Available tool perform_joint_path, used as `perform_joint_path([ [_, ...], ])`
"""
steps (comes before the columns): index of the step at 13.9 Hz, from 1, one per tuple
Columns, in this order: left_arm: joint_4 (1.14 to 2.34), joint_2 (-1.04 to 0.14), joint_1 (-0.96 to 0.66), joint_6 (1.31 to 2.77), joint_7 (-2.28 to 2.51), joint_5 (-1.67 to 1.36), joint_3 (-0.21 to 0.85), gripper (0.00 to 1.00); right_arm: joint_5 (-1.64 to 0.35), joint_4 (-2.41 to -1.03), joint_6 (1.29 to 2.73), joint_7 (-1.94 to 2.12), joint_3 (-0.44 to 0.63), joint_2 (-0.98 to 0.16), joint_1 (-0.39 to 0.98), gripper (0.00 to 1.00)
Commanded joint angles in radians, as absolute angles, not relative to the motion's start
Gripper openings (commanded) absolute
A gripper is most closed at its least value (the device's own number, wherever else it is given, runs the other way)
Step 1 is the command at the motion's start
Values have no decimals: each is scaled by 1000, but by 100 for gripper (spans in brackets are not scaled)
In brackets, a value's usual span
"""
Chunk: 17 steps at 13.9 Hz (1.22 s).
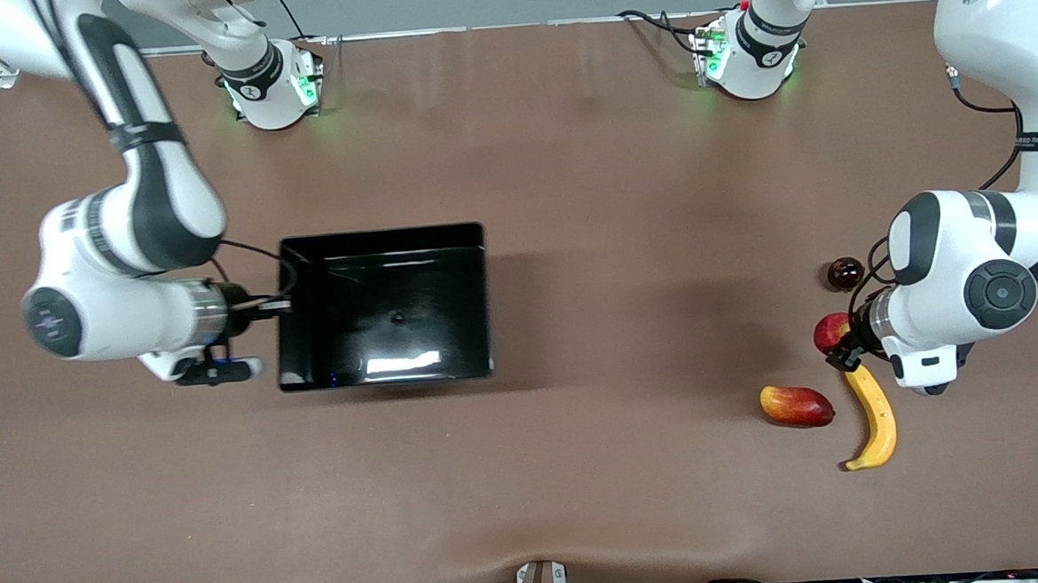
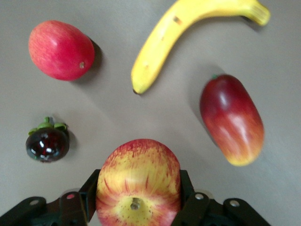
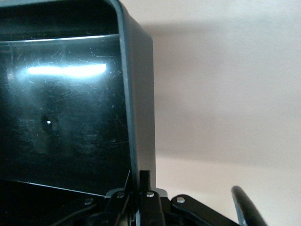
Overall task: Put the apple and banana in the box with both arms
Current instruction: 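Carry the apple over the box while the right gripper slides the box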
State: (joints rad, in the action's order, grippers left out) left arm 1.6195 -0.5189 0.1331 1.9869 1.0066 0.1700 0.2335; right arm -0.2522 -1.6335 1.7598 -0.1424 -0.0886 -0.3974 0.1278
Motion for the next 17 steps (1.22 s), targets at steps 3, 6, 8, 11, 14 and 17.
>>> perform_joint_path([
  [3,1574,-486,132,1927,1003,173,320,0,-284,-1632,1938,-355,-77,-434,323,0],
  [6,1559,-482,138,1922,991,178,371,0,-284,-1631,2092,-518,-77,-500,434,0],
  [8,1539,-483,129,1916,947,178,393,0,-285,-1629,2175,-570,-77,-543,484,0],
  [11,1526,-489,127,1914,891,178,451,0,-287,-1600,2223,-581,-78,-621,541,0],
  [14,1526,-505,46,1914,900,187,482,0,-281,-1552,2223,-669,-77,-661,571,67],
  [17,1528,-538,-69,1925,951,190,474,0,-270,-1502,2209,-657,-72,-657,565,100],
])
